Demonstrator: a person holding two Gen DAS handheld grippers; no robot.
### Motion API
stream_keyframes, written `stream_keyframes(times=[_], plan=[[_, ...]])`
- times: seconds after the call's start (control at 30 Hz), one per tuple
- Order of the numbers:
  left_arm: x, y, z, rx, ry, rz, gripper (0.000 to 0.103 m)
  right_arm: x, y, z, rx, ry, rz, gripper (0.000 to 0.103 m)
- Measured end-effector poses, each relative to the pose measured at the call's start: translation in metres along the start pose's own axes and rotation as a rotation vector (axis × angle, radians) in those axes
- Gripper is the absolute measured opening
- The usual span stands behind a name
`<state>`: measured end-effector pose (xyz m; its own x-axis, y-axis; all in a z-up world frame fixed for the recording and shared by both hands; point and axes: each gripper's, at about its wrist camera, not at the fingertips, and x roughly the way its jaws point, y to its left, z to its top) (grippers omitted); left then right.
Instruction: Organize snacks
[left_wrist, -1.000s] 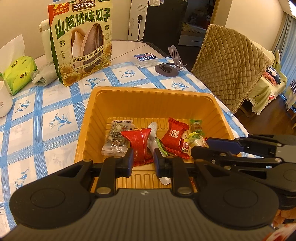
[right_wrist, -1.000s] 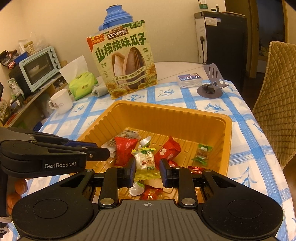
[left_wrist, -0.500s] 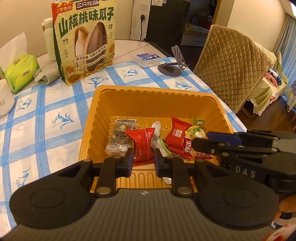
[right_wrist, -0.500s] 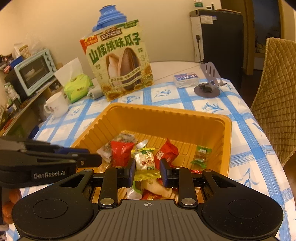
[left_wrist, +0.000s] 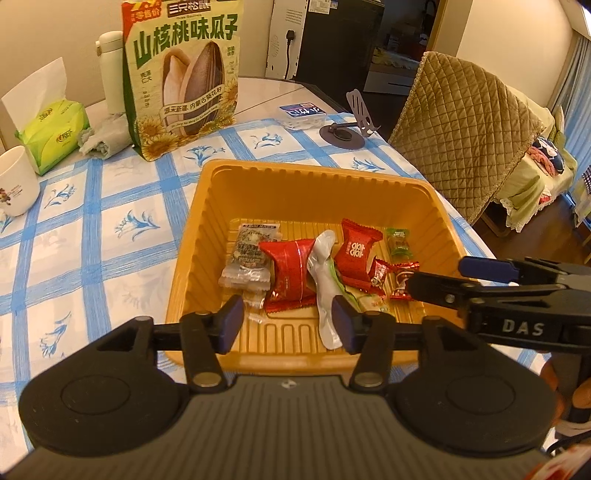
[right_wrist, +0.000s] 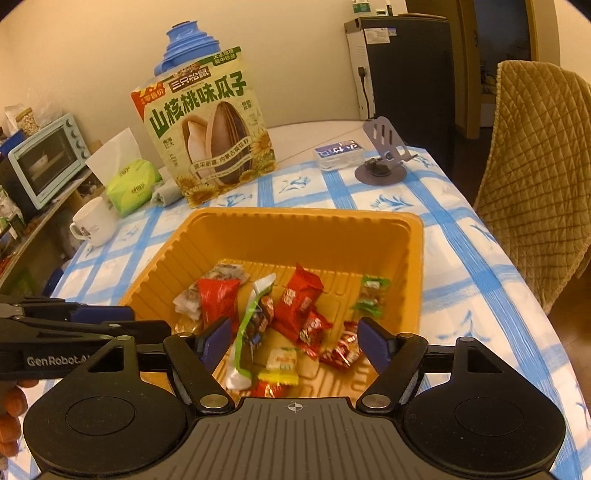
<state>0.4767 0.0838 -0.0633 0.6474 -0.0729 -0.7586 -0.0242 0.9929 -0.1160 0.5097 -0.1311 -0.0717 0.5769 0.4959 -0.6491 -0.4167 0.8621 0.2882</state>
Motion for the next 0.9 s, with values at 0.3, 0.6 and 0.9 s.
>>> stream_keyframes(times=[0.3, 0.6, 0.9], plan=[[-0.037, -0.011, -0.025, 0.04, -0.021, 0.013, 0.068, -0.045, 0.0, -0.016, 0.018, -0.036, 0.015, 0.091], [-0.089, -0.027, -0.069, 0.023, -0.026, 0.04, 0.068, -0.09, 0.009, -0.048, 0.018, -0.019, 0.022, 0.094], [-0.139, -0.046, -0.126, -0.03, 0.0, 0.098, 0.068, -0.131, 0.016, -0.089, 0.023, 0.047, 0.057, 0.094]])
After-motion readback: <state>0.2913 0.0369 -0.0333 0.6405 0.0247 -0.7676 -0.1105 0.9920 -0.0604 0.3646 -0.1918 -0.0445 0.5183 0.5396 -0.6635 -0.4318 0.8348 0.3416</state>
